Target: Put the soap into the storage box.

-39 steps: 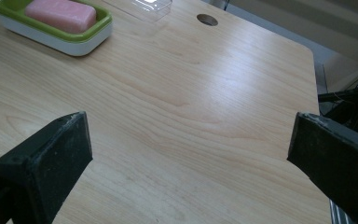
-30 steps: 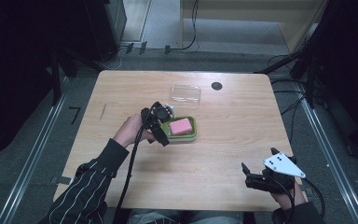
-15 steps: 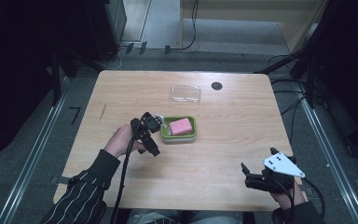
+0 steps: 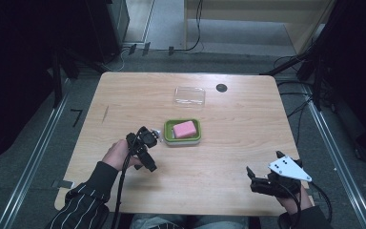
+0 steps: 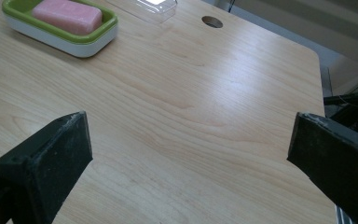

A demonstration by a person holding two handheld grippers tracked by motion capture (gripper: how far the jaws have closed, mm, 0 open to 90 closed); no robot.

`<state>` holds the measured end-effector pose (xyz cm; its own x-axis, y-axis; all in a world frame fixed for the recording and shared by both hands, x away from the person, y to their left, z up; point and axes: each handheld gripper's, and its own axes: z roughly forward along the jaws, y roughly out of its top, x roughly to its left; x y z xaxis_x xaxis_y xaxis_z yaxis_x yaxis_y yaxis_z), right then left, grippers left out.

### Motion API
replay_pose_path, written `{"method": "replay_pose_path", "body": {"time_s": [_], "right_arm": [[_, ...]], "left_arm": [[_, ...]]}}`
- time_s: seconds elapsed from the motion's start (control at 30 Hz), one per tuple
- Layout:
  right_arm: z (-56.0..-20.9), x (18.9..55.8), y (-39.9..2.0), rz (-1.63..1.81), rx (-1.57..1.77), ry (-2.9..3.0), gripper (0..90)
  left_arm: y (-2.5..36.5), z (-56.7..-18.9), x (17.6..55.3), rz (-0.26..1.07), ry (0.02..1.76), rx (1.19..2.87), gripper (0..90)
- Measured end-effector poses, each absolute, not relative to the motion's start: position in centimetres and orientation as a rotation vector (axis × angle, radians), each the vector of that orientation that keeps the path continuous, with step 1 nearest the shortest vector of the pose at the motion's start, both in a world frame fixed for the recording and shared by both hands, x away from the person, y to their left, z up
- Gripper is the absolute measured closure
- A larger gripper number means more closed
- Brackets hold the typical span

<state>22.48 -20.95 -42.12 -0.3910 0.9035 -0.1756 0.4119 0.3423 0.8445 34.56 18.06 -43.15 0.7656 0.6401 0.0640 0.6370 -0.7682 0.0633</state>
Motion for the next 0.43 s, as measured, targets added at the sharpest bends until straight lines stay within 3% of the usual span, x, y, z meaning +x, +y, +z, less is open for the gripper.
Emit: {"method": "replay_pose_path", "body": {"time_s": [0.43], "right_arm": [[-42.12,22.54,-20.97,0.964,1.145,1.953,0.0]], "left_arm": [[18.26,-43.85,33.86,0.101,1.051,2.915,1.8]]}}
